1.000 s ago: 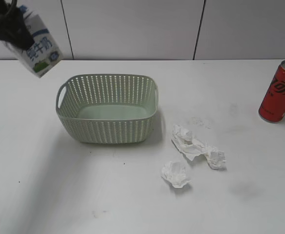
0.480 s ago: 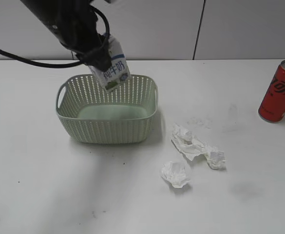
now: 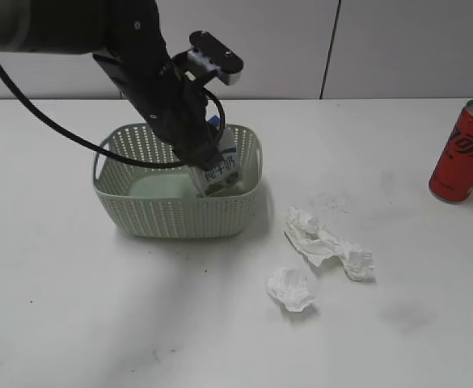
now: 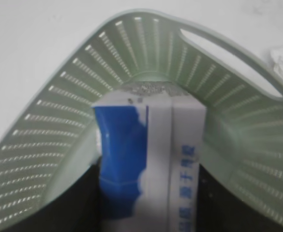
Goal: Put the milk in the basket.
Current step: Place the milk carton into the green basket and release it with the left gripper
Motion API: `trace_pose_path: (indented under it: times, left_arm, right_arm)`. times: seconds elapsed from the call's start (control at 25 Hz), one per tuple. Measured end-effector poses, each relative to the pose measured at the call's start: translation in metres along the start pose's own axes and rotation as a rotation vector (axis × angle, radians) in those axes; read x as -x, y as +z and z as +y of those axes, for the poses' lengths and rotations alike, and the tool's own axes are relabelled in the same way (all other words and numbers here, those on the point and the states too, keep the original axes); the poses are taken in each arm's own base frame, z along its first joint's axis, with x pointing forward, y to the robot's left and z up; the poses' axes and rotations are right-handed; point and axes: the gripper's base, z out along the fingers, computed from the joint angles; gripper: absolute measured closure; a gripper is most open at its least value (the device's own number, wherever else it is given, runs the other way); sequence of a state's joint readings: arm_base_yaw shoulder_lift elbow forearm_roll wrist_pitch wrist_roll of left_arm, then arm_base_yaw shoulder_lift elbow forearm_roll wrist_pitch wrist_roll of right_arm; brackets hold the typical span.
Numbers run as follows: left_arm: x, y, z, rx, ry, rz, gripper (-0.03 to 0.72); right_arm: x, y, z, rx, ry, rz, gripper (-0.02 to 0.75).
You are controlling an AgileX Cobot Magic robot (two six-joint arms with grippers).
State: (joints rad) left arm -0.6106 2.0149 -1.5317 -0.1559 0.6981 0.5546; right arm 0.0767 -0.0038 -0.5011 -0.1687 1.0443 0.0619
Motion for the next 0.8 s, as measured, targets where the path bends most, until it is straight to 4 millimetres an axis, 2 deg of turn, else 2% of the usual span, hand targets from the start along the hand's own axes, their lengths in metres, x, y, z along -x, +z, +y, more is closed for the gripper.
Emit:
trace_pose_path:
  times: [0.24,0.48,0.6,0.8]
  left_arm:
    - [-0.004,0.014,-0.001,-0.013,-0.003,0.025,0.370]
    - [0.004,0.007,0.000,-0.031,-0.014,0.019,0.138]
    - [0.016,-0.008,0.002,-0.051,-0.034,0.005,0.100]
    - [0.041,-0.057,0.017,-0.022,-0.143,-0.013,0.097]
  right_arm:
    - [0.000,0.000,0.000,0.000,0.000,0.000,0.154]
    - [0.000,0.000,0.000,0.000,0.000,0.000,0.154]
    - [0.000,0.000,0.000,0.000,0.000,0.000,0.154]
    - [0.000,0.000,0.000,0.000,0.000,0.000,0.154]
